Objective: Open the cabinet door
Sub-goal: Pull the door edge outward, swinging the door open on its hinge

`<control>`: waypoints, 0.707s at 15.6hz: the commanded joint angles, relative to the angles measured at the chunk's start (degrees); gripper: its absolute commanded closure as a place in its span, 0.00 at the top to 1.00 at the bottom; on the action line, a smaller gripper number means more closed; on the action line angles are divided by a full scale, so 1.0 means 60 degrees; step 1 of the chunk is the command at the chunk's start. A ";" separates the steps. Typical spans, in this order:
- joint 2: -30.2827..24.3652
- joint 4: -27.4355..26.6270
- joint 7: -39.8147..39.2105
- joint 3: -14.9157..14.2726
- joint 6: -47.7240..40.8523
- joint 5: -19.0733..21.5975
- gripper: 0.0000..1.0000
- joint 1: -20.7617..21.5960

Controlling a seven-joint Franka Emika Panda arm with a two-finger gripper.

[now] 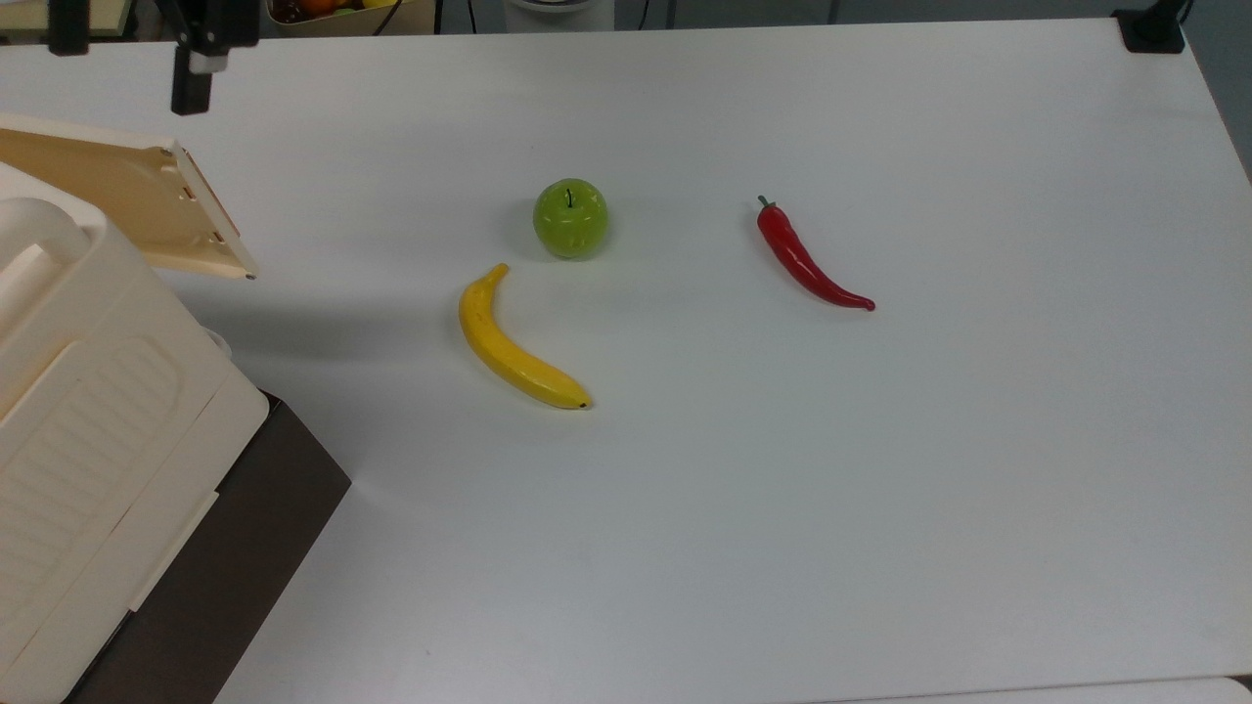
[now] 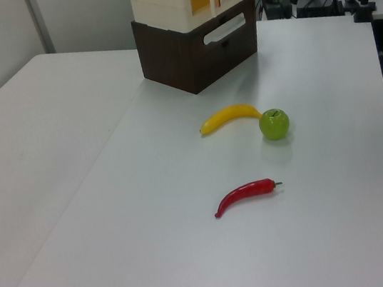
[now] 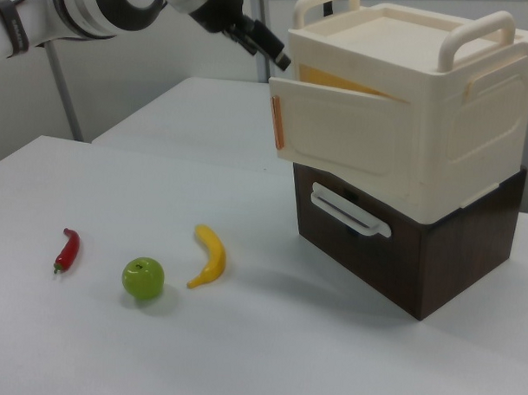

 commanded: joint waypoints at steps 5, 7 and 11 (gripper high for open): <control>0.0849 0.0129 -0.0067 -0.0042 0.1559 0.0119 1.00 0.0052; 0.0894 0.0114 -0.0082 -0.0042 0.1545 0.0104 1.00 0.0052; 0.0689 0.0071 -0.0987 -0.0041 0.0291 0.0236 1.00 0.0052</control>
